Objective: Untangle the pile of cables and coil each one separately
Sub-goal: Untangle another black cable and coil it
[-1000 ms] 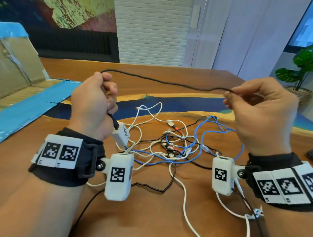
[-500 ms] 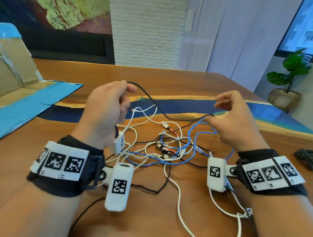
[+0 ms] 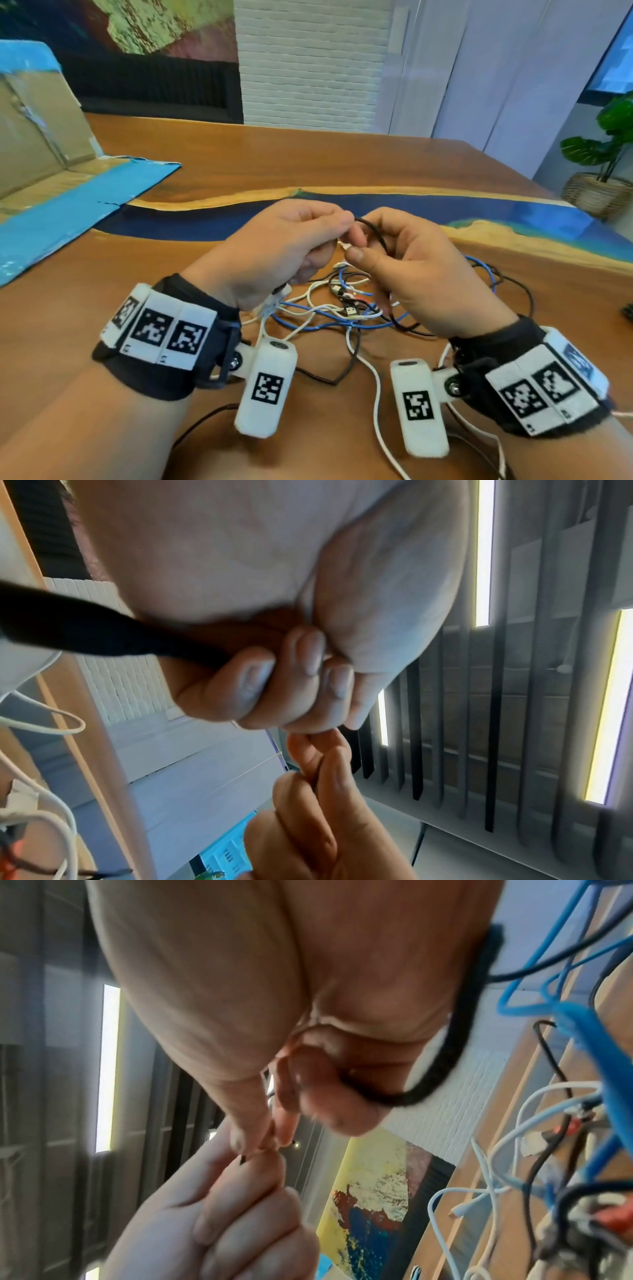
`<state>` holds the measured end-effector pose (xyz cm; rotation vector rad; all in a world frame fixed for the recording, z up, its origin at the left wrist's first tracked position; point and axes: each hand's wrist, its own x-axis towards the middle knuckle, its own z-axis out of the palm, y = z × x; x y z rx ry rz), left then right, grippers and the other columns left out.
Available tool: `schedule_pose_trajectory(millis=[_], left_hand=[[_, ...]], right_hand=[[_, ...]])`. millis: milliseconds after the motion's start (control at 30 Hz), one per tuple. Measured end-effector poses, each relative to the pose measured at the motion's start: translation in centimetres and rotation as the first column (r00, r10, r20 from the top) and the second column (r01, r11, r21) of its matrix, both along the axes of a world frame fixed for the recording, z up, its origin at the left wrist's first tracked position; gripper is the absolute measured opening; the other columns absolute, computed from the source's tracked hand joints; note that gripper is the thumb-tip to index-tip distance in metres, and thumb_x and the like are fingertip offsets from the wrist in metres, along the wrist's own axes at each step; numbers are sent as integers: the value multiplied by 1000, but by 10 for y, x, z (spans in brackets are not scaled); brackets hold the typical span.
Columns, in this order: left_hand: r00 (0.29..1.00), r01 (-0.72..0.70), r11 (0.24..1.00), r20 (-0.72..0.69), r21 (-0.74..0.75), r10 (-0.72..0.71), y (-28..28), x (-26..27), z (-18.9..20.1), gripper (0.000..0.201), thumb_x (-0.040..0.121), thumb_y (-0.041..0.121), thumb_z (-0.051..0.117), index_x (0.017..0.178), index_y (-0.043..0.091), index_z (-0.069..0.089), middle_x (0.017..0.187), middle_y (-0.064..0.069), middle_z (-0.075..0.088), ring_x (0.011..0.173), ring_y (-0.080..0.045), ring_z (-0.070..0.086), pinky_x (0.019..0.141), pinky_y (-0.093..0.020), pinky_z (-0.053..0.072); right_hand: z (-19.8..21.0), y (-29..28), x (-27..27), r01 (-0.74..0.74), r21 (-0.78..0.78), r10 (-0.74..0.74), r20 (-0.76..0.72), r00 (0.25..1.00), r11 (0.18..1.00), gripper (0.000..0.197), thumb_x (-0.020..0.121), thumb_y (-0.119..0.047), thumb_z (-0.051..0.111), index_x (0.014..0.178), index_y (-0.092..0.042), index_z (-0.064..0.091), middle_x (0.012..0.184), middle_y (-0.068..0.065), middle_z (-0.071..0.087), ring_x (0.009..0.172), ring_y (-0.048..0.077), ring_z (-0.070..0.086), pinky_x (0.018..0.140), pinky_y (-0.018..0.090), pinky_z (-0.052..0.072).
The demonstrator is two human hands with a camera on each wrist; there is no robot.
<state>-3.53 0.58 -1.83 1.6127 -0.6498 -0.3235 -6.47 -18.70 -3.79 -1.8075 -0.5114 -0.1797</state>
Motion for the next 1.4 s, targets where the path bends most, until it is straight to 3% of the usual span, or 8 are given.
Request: schedule_pose_trajectory(millis=[167, 400, 500, 667, 900, 1100, 1267, 1400], left_hand=[[1000, -19, 976, 5, 216, 18, 11, 6, 2, 43, 102, 41, 52, 70, 13, 60, 54, -1, 29, 56, -25, 13, 53, -38, 12], [995, 84, 935, 15, 344, -95, 8, 7, -3, 45, 102, 39, 53, 68, 11, 60, 52, -2, 31, 51, -19, 25, 52, -31, 28], [993, 83, 996, -86, -28, -86, 15, 9, 2, 42, 101, 38, 53, 65, 16, 56, 49, 4, 23, 45, -15, 17, 46, -29, 18], [963, 111, 826, -146, -553, -227, 17, 5, 14, 38, 103, 29, 35, 93, 12, 67, 48, 8, 25, 41, -8, 14, 43, -22, 21], [976, -194, 909, -164, -368, 142, -12, 1, -2, 31, 109, 11, 38, 128, 3, 61, 100, -14, 78, 98, -26, 75, 88, -31, 61], [999, 35, 991, 5, 127, -36, -13, -3, -11, 32, 109, 11, 39, 98, 6, 69, 63, -5, 66, 55, -21, 55, 57, -26, 45], [981, 120, 992, -151, -41, -125, -9, -8, -2, 42, 103, 29, 45, 83, 6, 74, 50, -1, 26, 46, -18, 23, 58, -31, 44], [956, 10, 931, -269, -366, -116, -7, -9, 6, 31, 99, 24, 42, 96, 8, 68, 57, 2, 27, 52, -19, 50, 71, -32, 55]], right_hand=[[8, -21, 5, 142, 268, -149, 7, 989, 953, 17, 90, -21, 71, 73, -21, 73, 47, -7, 37, 39, 8, 26, 40, 19, 23], [18, -38, 5, 184, 531, -217, -1, 976, 827, 11, 86, -24, 66, 77, -19, 71, 48, -4, 28, 40, 9, 19, 40, 17, 19], [18, -39, 5, 205, 449, -267, 79, 961, 870, 10, 92, -18, 65, 86, -20, 73, 57, -2, 49, 40, 6, 30, 38, 18, 26], [11, -23, 1, 276, -98, -260, 151, 954, 956, 19, 95, -1, 65, 100, -14, 78, 78, 0, 77, 63, -6, 64, 64, 7, 46], [9, -5, -14, -3, -427, -12, -33, 999, 904, 19, 95, -20, 70, 79, -16, 79, 68, 0, 73, 52, 3, 54, 56, 21, 44], [21, -18, -16, 42, -119, -35, 56, 998, 992, 11, 92, -2, 69, 82, -5, 74, 70, 1, 74, 68, 7, 70, 65, 17, 53], [19, -26, -5, 289, -13, -285, 126, 950, 957, 12, 90, -9, 72, 79, -13, 73, 48, -18, 57, 44, -1, 50, 49, 7, 36], [12, -25, 1, 315, -25, -311, 101, 945, 949, 15, 97, -9, 65, 96, -18, 77, 54, -15, 62, 46, -1, 52, 50, 7, 37]])
